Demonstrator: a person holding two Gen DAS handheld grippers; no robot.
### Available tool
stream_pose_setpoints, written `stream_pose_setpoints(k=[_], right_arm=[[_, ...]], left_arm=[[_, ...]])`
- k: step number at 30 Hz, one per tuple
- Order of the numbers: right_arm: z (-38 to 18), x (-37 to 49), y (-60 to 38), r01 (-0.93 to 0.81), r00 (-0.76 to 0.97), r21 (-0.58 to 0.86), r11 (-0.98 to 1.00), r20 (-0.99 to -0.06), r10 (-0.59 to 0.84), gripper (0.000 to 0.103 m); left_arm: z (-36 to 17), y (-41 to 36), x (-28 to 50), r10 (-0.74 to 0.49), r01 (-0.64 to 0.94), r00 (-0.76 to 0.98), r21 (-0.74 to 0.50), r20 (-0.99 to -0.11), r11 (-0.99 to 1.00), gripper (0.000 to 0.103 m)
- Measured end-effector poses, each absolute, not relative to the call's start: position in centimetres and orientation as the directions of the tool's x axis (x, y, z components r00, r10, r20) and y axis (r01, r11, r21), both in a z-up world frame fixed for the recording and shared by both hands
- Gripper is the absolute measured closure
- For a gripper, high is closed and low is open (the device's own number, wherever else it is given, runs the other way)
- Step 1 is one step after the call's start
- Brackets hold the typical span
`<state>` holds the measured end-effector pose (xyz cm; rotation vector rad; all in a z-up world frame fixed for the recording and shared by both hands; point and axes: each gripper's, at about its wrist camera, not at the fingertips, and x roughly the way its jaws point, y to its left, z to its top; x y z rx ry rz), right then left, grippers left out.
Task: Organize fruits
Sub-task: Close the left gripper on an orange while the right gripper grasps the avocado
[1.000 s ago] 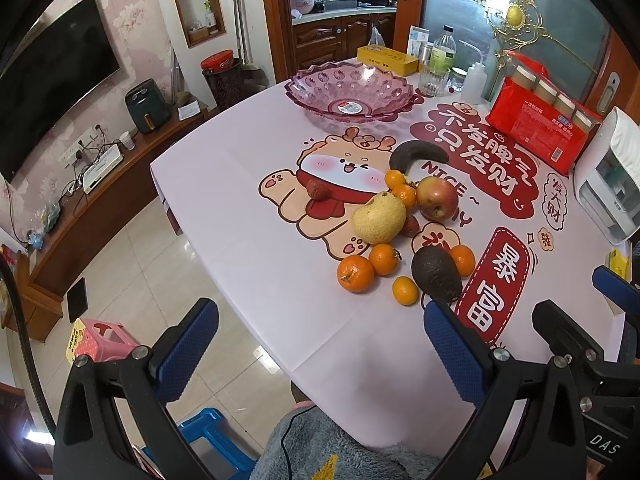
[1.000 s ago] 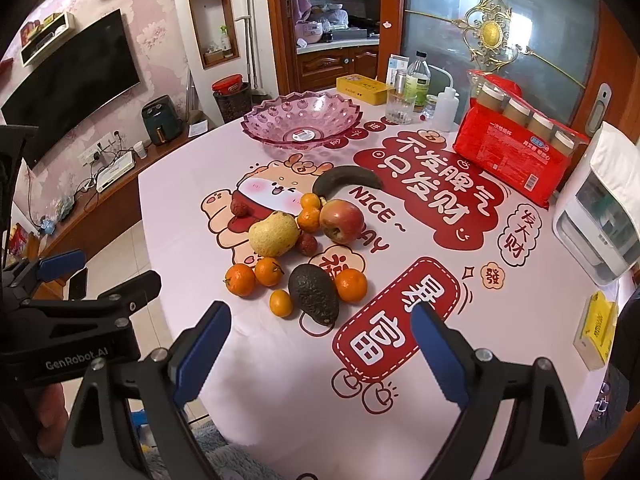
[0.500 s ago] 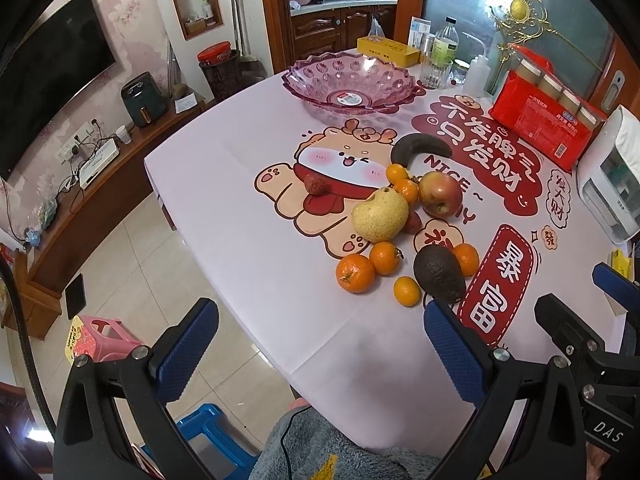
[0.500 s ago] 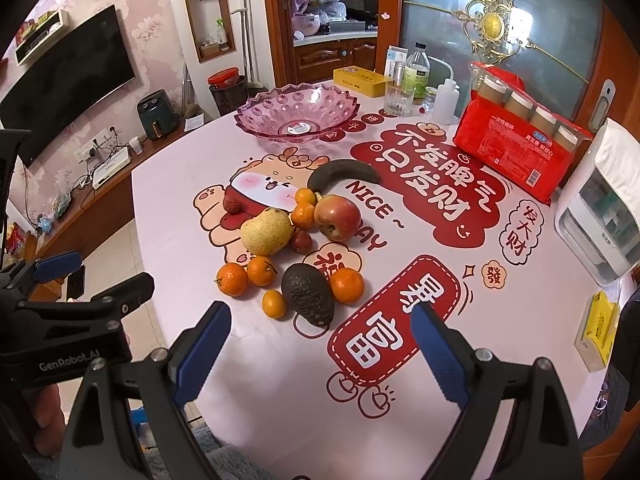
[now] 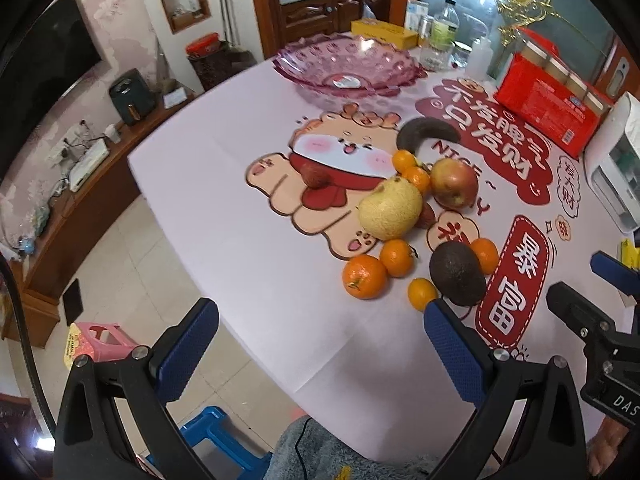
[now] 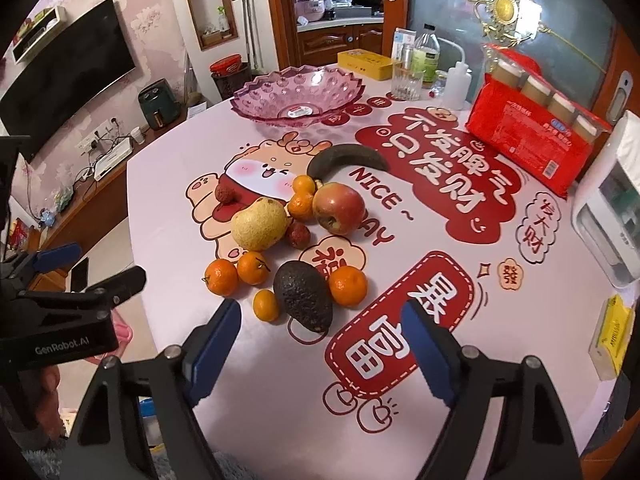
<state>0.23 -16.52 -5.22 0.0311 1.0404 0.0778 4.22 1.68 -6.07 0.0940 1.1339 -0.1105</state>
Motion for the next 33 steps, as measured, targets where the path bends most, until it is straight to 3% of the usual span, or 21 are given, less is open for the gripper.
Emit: stream_pose_setpoints(k=[11, 22, 29, 33], right_arm=[[-9.5, 2.7, -16.9, -0.077, 0.443, 0.089, 0.993, -0.889, 0.114, 0.023], [-13.7, 5.4, -15.9, -0.109, 0.36, 0.133, 0.985, -0.919, 0.164, 0.036], [-15.2, 6.3, -15.5, -0.107, 0.326, 0.16, 0.981, -0.927, 0.186, 0.039], [-15.9, 6.7, -15.3, -0.108, 0.311, 0.161, 0.981, -0.932, 0.188, 0.044]], left_arm=[[-12.4, 1.3, 6.4, -0.15, 0.175, 0.296, -0.101, -0.943, 0.979, 0.008], [-15.8, 0.8, 9.0, -0.161, 0.159, 0.253, -0.123, -0.954, 0.98, 0.01], [-17.4, 0.4, 10.1, -0.194, 0.169, 0.202, -0.161, -0.96, 0.972, 0.031], [-17.8, 0.2, 10.4, -0.204, 0.172, 0.188, -0.172, -0.961, 0.97, 0.037]])
